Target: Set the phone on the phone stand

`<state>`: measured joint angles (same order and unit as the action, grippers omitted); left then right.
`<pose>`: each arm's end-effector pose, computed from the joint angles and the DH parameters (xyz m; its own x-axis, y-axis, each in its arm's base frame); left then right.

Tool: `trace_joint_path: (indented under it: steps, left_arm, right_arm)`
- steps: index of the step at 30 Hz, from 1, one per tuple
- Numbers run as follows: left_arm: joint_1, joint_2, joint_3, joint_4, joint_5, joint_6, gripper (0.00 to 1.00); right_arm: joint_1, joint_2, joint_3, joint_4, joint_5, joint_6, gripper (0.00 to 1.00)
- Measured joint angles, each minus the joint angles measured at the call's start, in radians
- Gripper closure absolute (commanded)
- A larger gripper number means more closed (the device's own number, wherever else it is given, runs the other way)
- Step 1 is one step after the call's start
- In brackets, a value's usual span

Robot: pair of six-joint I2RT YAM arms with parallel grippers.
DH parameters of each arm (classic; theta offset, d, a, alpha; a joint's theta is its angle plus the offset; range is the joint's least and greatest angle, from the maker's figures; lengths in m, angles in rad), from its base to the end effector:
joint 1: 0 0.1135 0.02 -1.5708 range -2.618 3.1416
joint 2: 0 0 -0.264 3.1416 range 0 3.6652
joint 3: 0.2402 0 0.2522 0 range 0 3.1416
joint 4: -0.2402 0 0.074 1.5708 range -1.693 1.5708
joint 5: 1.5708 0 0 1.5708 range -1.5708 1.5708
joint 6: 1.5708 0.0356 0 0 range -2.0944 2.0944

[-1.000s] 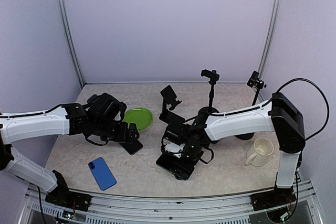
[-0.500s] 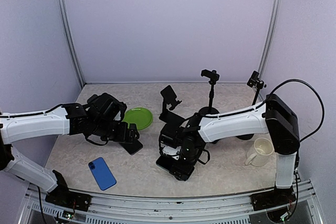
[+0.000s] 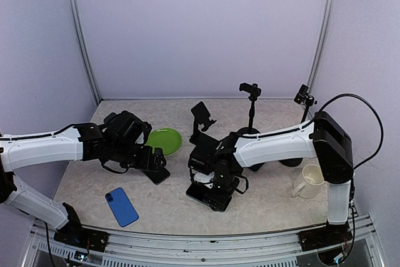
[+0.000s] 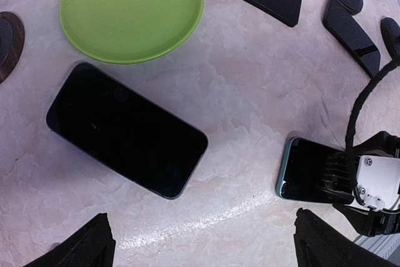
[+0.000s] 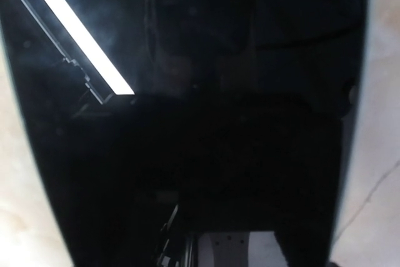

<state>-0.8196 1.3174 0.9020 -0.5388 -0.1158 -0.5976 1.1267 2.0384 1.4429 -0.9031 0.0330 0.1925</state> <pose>0.1841 -0.1912 0.2359 -0.8431 0.0840 -0.5311 0.2492 0.9363 -0.2474 0.1658 0.3457 0.1521 -0.5931 -0.8014 -0.0771 -0.8028 0.5959 -0.0185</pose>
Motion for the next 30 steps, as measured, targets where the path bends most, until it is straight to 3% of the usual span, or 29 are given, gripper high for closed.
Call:
trace_joint_path:
  steps: [9, 20, 25, 30]
  left_arm:
    - [0.018, 0.005, 0.000, 0.001, 0.017, 0.000, 0.03]
    - [0.102, -0.066, -0.005, 0.183, 0.221, 0.023, 0.03]
    - [0.115, -0.102, -0.013, 0.315, 0.328, 0.019, 0.09]
    - [0.148, -0.097, -0.023, 0.420, 0.421, 0.002, 0.24]
  right_arm:
    - [0.000, -0.008, 0.027, 0.016, 0.093, 0.005, 0.59]
    - [-0.024, -0.174, 0.028, 0.173, 0.140, -0.013, 0.60]
    - [-0.024, -0.267, 0.005, 0.301, 0.159, -0.064, 0.60]
    - [-0.024, -0.289, -0.009, 0.378, 0.179, -0.104, 0.59]
